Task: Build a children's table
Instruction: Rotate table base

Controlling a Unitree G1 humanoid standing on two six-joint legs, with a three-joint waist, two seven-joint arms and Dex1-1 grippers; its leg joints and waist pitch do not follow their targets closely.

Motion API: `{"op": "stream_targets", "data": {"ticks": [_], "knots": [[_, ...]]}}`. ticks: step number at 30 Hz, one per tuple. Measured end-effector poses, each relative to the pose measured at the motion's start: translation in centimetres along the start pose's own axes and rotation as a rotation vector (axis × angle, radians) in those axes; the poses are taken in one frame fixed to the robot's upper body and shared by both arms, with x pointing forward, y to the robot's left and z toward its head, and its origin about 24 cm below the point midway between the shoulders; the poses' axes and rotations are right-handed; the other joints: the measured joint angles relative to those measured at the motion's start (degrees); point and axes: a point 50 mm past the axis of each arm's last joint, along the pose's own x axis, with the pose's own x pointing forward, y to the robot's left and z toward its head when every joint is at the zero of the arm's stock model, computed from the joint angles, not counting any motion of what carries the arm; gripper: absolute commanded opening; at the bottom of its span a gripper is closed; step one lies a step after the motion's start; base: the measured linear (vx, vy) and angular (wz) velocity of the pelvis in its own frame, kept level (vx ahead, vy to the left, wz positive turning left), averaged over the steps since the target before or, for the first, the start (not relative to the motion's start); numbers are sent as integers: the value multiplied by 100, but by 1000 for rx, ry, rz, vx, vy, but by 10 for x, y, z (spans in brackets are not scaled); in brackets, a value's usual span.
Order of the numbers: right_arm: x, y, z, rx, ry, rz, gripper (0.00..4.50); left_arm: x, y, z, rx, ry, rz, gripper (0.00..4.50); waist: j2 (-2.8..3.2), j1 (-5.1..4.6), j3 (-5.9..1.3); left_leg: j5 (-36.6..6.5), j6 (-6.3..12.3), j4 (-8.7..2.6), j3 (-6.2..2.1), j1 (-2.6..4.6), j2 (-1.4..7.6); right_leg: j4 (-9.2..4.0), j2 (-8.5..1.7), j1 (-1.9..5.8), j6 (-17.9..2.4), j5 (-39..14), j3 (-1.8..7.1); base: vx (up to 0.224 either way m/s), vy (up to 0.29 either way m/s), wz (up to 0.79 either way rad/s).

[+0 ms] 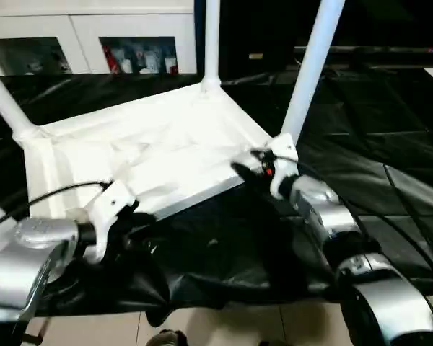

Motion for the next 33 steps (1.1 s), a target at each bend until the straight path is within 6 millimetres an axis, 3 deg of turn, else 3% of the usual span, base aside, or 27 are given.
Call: {"op": "stream_targets", "data": {"ticks": [4, 12, 24, 29, 33], "knots": [[0, -8, 7, 22, -57, -78, 323, -2, -1, -5, -13, 18, 33, 441, -3, 14, -2, 1, -1, 5, -1, 0, 2, 4, 1, 0, -1, -1, -2, 0, 0, 0], [-2, -34, 18, 95, -92, -318, 323, 1, -4, -8, -8, 38, 63, 441, -10, 58, -6, 1, 0, 61, -3, 1, -7, 41, -2, 10, -6, 3, 28, 0, 0, 0], [-32, -79, 19, 134, -76, -584, 323, 12, -3, -2, 30, 22, 63, 441, -10, 199, -7, 2, 1, 91, 4, -2, -24, 59, -1, 44, 9, -6, 87, 0, 0, 0], [-45, -93, 19, 126, -72, -641, 323, 20, 10, 5, 70, -24, 145, 441, -9, 175, -8, 3, 2, 103, 6, -12, -24, 65, -1, 45, 11, -7, 92, 0, 0, 0], [-52, -100, 23, 112, -96, -646, 323, 19, 10, 7, 102, -69, 137, 441, -6, 125, -11, 0, 8, 108, 6, -16, -22, 63, 1, 42, 15, -10, 92, 0, 0, 0]]}}
